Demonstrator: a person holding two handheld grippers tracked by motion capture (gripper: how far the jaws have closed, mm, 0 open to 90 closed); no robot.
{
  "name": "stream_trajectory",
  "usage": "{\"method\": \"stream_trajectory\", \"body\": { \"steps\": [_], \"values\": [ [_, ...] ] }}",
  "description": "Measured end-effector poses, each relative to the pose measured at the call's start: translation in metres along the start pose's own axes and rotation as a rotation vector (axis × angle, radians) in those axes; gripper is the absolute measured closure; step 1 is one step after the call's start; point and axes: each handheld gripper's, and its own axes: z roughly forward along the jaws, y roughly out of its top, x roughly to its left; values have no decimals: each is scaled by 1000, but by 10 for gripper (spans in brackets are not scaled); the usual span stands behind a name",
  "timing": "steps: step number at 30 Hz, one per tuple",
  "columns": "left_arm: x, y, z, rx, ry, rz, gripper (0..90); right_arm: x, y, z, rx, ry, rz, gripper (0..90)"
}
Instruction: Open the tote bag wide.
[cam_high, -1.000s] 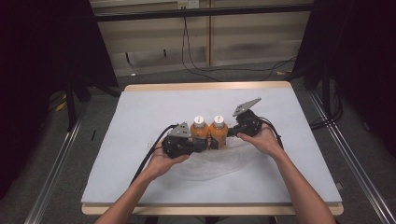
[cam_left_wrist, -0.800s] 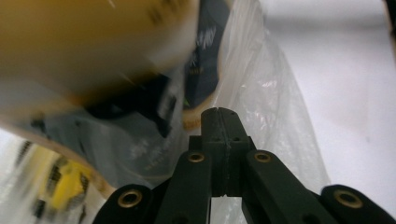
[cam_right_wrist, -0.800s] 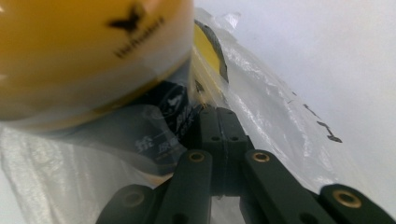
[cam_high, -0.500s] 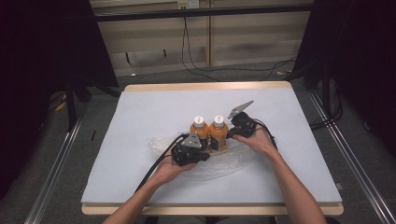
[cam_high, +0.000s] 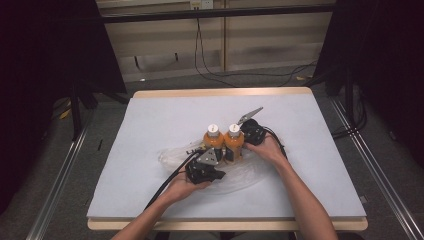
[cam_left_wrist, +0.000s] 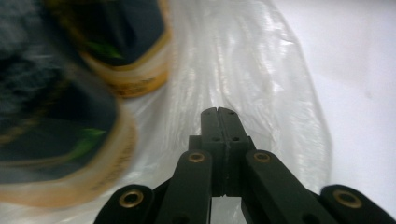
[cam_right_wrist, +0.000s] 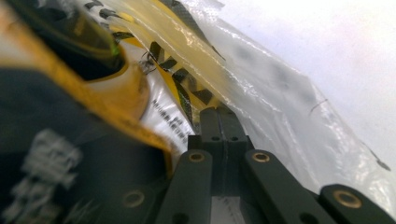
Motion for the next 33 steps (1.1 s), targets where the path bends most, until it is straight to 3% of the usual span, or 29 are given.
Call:
{"method": "stream_trajectory", "body": {
  "steps": [2,7,9,10,11,14,15,18,19,21,26,28,32,33],
  "values": [
    [-4,1,-1,25,-3,22,900,0,2,2,-3,-14,-3,900],
    [-5,-1,0,9,-10,6,900,-3,7,5,-3,-24,7,900],
    [-8,-2,1,-9,-42,13,900,-7,10,8,-15,-21,32,900],
    [-10,-1,-1,19,-48,15,900,-8,11,9,-19,-21,41,900],
    [-12,-2,0,-3,-58,20,900,-9,12,10,-21,-18,51,900],
    [-14,-2,-2,16,-62,26,900,-12,17,14,-16,-26,55,900],
    [-15,-3,0,-10,-66,26,900,-12,20,15,-2,-41,45,900],
    [-17,-2,-2,18,-66,33,900,-14,25,19,-6,-39,53,900],
    [-19,-3,0,-5,-75,29,900,-16,27,21,-9,-50,66,900],
    [-21,-2,0,1,-75,46,900,-17,30,23,-4,-56,71,900],
    [-22,-3,1,-16,-85,43,900,-23,33,27,-25,-53,94,900],
    [-24,-3,-1,13,-80,56,900,-24,36,29,-33,-70,101,900],
    [-29,-3,1,-9,-128,54,900,-24,40,32,-37,-92,97,900],
    [-33,-1,0,16,-103,90,900,-25,41,33,-41,-101,112,900]
  ]
}}
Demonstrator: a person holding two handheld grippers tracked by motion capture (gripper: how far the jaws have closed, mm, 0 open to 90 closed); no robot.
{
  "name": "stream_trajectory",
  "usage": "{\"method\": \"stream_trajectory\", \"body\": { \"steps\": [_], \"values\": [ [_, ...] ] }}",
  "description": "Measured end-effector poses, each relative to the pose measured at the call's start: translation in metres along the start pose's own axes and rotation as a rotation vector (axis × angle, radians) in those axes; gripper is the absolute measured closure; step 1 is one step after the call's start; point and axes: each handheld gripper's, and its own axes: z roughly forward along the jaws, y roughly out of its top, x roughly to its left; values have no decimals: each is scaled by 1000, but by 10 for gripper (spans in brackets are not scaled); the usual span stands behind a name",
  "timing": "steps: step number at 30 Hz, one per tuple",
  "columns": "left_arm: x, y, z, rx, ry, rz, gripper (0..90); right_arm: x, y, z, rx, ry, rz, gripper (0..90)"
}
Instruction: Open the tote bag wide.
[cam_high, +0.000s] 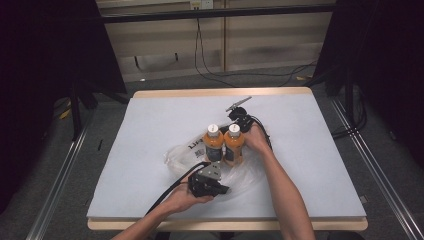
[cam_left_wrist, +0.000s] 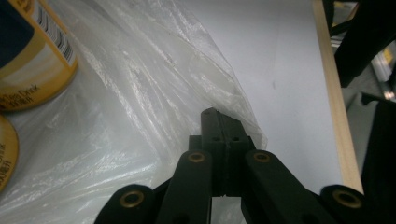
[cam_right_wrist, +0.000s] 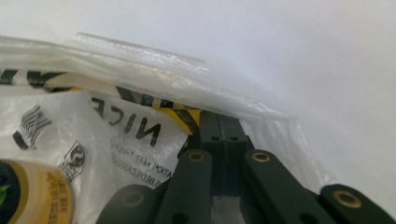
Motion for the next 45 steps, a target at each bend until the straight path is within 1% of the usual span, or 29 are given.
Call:
{"method": "stream_trajectory", "body": {
  "steps": [2,4,5,6,7,9,10,11,13,14,15,17,19,21,24,25,27,29,30,33,34,35,36,37,38,39,41,43,45],
  "values": [
    [0,0,0,5,-3,-9,900,-1,1,1,-4,-6,4,900],
    [1,0,0,4,-8,-4,900,-2,2,2,-8,-15,11,900],
    [-1,-1,1,-15,-17,-14,900,-2,2,2,-8,-15,11,900],
    [-2,-2,1,-26,-23,-11,900,-1,3,2,-9,-21,12,900],
    [-3,-1,1,-18,-18,0,900,-1,3,3,-12,-28,12,900],
    [-5,-1,2,-22,-28,-10,900,0,3,3,-12,-39,6,900],
    [-5,-2,2,-29,-33,-14,900,1,4,4,-8,-61,13,900],
    [-5,-2,2,-31,-32,-22,900,1,5,4,-12,-62,11,900],
    [-5,-2,2,-29,-44,-23,900,1,5,5,-14,-68,13,900],
    [-6,-3,2,-31,-64,-28,900,0,6,5,-7,-71,18,900],
    [-6,-3,3,-38,-61,-22,900,1,7,5,-1,-71,23,900],
    [-6,-3,2,-36,-63,-30,900,1,7,5,-1,-77,19,900],
    [-8,-3,3,-41,-74,-32,900,0,8,6,-11,-97,12,900],
    [-9,-2,2,-31,-72,-29,900,0,8,6,-15,-115,19,900],
    [-9,-1,3,-33,-74,-22,900,0,8,6,-16,-120,23,900],
    [-9,-1,3,-33,-74,-22,900,1,8,6,-18,-118,17,900],
    [-8,-2,2,-28,-77,-27,900,1,6,5,-20,-97,30,900],
    [-7,-2,2,-38,-70,-34,900,1,6,4,-22,-93,23,900],
    [-6,-2,0,-45,-72,-34,900,0,4,1,-36,-72,30,900],
    [-5,-2,0,-51,-75,-43,900,1,3,-2,-39,-67,25,900],
    [-5,-1,-2,-54,-65,-57,900,2,3,-6,-37,-62,21,900],
    [-5,-1,-2,-54,-65,-57,900,2,3,-6,-37,-62,21,900],
    [-4,-1,-3,-55,-65,-56,900,2,3,-7,-45,-46,22,900],
    [-3,0,-4,-70,-65,-53,900,3,4,-9,-52,-46,24,900],
    [-2,0,-6,-101,-70,-68,900,5,4,-13,-61,-39,18,900],
    [-2,0,-8,-110,-61,-79,900,7,5,-15,-56,-44,8,900],
    [0,2,-14,-112,-45,-76,900,8,5,-19,-73,-39,-1,900],
    [1,1,-18,-152,-34,-89,900,9,5,-26,-82,-39,-5,900],
    [2,1,-20,-156,-27,-86,900,10,5,-29,-86,-40,-9,900]
  ]
}}
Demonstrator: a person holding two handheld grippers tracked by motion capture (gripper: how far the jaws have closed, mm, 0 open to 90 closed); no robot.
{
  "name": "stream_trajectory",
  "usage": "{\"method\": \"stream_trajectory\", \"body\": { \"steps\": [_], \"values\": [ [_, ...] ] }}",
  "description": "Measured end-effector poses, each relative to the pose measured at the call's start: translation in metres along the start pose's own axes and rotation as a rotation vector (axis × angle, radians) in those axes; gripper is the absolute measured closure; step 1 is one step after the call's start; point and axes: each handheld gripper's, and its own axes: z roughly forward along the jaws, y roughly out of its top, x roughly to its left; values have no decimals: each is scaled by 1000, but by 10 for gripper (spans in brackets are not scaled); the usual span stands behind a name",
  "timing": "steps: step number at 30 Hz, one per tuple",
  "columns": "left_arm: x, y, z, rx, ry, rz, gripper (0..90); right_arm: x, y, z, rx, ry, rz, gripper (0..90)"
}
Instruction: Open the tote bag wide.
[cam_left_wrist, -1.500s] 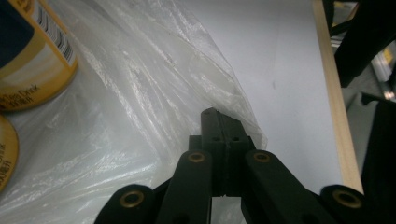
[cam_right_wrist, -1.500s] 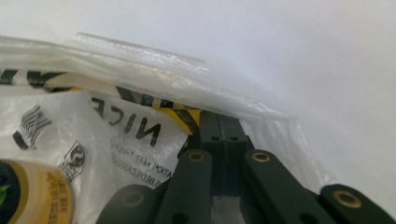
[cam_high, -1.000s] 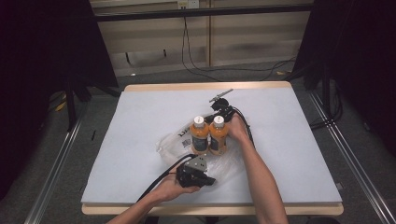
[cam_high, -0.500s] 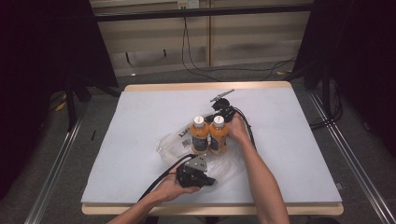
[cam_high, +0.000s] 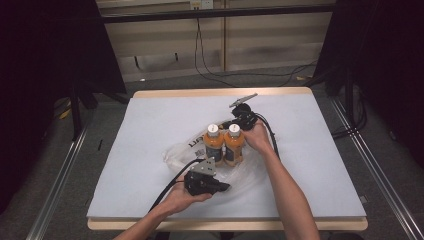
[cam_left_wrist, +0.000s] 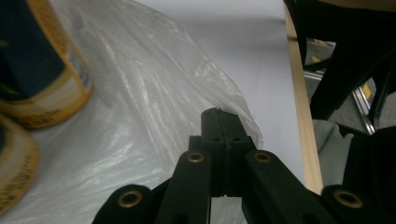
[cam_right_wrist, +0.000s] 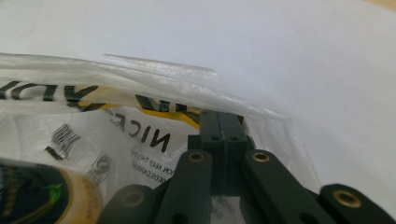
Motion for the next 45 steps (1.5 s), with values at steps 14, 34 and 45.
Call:
{"method": "stream_trajectory", "body": {
  "steps": [14,34,45],
  "values": [
    [12,3,-30,-112,115,-40,716,4,-15,-50,-87,-4,-18,839],
    [17,-6,-86,-186,333,-73,119,29,-57,-133,-191,-48,-43,288],
    [7,-32,-124,-194,447,-118,76,42,-98,-172,-273,-77,17,79]
  ]
}}
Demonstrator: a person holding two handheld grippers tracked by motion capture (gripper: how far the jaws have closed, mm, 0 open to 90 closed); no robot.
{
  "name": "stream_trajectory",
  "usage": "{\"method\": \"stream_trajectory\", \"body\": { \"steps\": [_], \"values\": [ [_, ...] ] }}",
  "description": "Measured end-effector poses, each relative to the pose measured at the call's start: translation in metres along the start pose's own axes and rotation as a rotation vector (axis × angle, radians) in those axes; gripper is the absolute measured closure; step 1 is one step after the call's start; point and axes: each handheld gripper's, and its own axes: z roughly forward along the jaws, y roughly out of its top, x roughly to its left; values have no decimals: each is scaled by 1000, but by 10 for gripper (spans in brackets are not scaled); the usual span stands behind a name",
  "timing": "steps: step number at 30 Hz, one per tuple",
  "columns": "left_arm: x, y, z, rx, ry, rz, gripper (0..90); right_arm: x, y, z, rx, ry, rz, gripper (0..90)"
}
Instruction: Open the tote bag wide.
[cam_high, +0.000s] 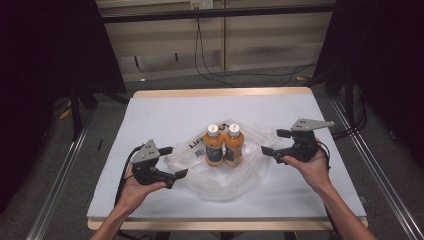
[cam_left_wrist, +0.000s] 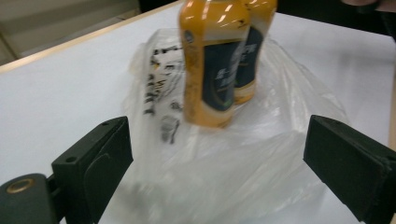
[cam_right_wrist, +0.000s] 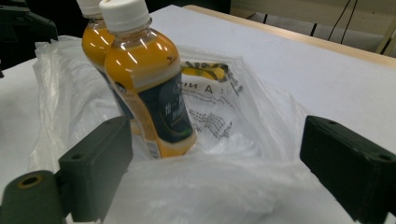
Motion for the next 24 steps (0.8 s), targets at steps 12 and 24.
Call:
{"method": "stream_trajectory", "body": {
  "steps": [12,24],
  "values": [
    [14,-39,-45,-23,129,-105,52,3,-46,-53,-31,-80,71,66],
    [16,-70,-54,34,193,-141,46,3,-88,-90,-47,-169,123,61]
  ]
}}
